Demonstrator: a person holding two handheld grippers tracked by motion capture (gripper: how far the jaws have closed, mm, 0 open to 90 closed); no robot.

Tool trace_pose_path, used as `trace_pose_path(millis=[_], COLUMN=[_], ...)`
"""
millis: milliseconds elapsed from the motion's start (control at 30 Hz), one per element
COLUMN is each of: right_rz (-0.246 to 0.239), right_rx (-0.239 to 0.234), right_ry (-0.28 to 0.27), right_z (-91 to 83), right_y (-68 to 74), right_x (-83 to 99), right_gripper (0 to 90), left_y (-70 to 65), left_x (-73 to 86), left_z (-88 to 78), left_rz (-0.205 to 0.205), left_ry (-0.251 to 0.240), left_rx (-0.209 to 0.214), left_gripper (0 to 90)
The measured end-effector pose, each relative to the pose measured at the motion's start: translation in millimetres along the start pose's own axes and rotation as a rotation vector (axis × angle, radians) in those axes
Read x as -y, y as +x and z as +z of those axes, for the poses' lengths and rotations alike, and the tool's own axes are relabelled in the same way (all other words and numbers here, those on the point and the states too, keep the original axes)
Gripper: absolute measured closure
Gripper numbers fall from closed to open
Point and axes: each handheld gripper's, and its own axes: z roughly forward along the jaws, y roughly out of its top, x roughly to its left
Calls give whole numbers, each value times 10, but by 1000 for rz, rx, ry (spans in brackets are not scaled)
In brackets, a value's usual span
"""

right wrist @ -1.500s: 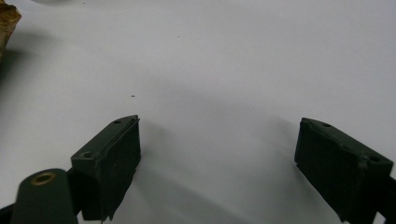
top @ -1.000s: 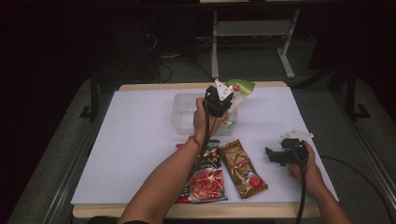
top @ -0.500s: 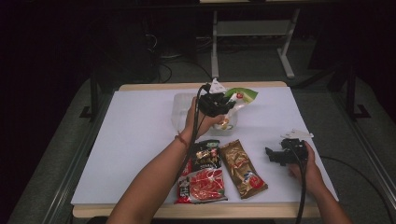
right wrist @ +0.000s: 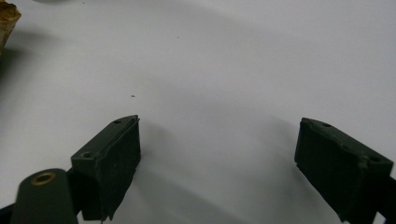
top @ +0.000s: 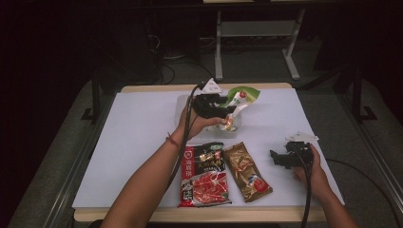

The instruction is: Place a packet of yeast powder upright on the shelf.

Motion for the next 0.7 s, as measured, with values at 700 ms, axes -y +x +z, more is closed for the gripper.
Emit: trace_pose_path(millis=[700], right_rz=[4], right_rx=[-3], right_ry=[1], right_z=[1], right_y=[-2], right_x=[0], right_gripper=[135], left_y=[384], left_x=[229], left_z=[483], left_rz=[-123], left_ry=[206], left_rx=[-6], left_gripper=[518])
